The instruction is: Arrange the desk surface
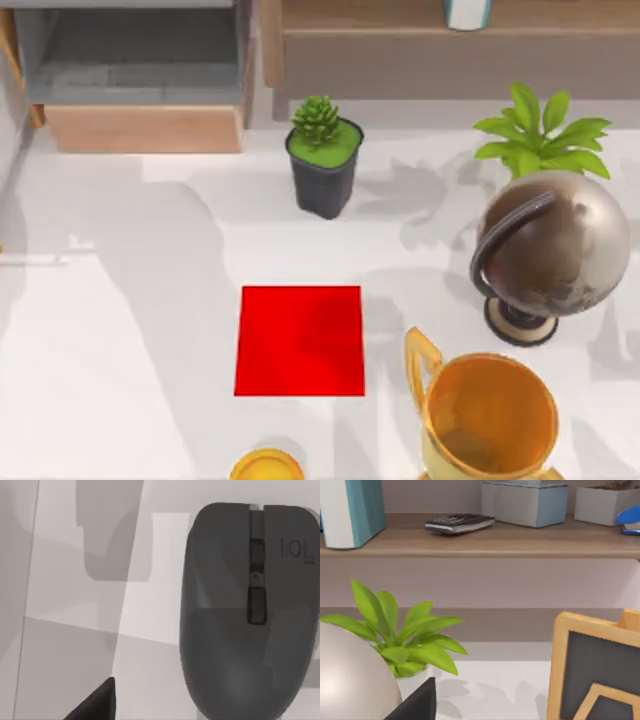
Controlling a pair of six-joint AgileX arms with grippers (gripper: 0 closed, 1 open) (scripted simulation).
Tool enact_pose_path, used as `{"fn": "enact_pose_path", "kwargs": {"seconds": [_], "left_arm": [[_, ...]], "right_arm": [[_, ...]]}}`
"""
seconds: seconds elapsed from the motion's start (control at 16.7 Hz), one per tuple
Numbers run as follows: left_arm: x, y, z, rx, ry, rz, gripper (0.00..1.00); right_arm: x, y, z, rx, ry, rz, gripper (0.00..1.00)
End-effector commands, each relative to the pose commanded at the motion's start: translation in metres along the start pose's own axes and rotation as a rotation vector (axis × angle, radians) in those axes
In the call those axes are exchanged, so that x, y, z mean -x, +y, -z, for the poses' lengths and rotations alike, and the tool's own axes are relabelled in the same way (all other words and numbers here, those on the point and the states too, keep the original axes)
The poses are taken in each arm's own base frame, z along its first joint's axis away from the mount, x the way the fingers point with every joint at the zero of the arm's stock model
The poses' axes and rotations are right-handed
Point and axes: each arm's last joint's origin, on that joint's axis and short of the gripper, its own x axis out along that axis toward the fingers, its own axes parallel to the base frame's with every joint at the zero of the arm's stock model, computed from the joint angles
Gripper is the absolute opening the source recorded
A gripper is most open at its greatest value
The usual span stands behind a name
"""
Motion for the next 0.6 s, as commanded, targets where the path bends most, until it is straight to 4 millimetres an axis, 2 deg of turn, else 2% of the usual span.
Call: {"fn": "enact_pose_path", "kwargs": {"seconds": [0.12, 0.24, 0.6], "left_arm": [[-0.022, 0.002, -0.006, -0.006, 0.049, 0.013, 1.00], [-0.035, -0.001, -0.009, -0.017, 0.074, 0.023, 1.00], [-0.039, -0.001, -0.010, -0.019, 0.082, 0.025, 1.00]], "right_arm": [[0.000, 0.000, 0.000, 0.000, 0.000, 0.000, 1.00], [0.000, 0.000, 0.000, 0.000, 0.000, 0.000, 1.00], [0.000, 0.000, 0.000, 0.000, 0.000, 0.000, 1.00]]}}
